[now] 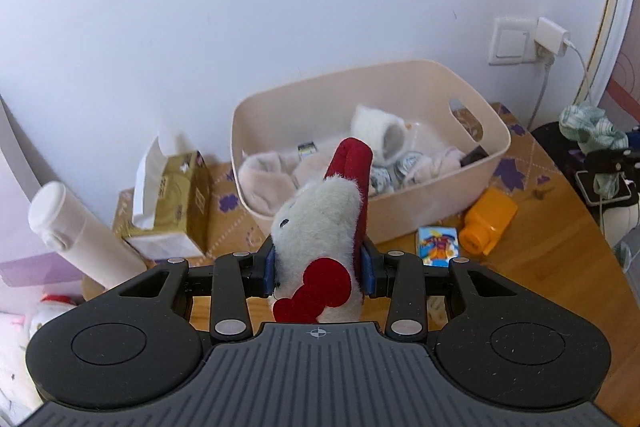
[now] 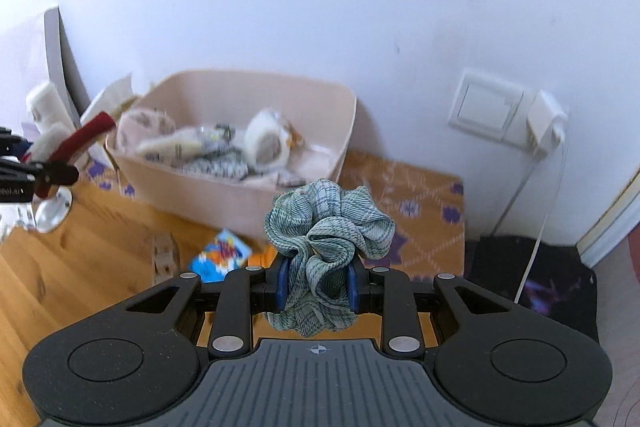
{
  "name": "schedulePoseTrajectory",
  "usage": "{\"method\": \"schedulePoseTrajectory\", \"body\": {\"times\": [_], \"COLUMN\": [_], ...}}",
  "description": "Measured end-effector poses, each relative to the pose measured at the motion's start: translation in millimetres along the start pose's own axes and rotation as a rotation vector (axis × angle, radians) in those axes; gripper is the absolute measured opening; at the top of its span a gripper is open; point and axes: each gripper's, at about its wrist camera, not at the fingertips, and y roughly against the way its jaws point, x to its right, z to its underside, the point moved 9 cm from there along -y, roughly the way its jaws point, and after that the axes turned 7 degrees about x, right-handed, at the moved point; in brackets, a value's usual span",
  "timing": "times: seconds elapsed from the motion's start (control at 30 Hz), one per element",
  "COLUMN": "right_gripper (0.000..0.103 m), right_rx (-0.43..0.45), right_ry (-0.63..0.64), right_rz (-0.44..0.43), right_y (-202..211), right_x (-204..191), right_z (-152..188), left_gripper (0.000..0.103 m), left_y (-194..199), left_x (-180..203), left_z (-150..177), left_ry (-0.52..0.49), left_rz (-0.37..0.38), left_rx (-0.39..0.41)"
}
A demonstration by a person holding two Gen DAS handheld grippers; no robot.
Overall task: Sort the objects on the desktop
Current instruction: 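Lift the white-red plush and green scrunchie over the beige basket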
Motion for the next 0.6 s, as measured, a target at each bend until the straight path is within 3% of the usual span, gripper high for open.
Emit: {"method": "schedulePoseTrajectory", "body": {"times": [0.33,0.6], "right_gripper": [0.026,0.026], "right_rx": [0.071,0.091], "right_ry": [0.019,0.003], "right_rz": [0.003,0.031], "right_y": [-2.6,-25.2], "right_x": [-6.6,-11.4], "right_z": [-43.5,-71.3], "left_gripper": [0.040,0.040], "left_y": [-10.2,-40.0], "left_x": [-0.4,-0.1], "left_z": [-29.6,-51.2], "left_ry": [-0.021,-0.035], "left_rz": [-0.008,-0.013], "left_rx": [0.037,0.039]}}
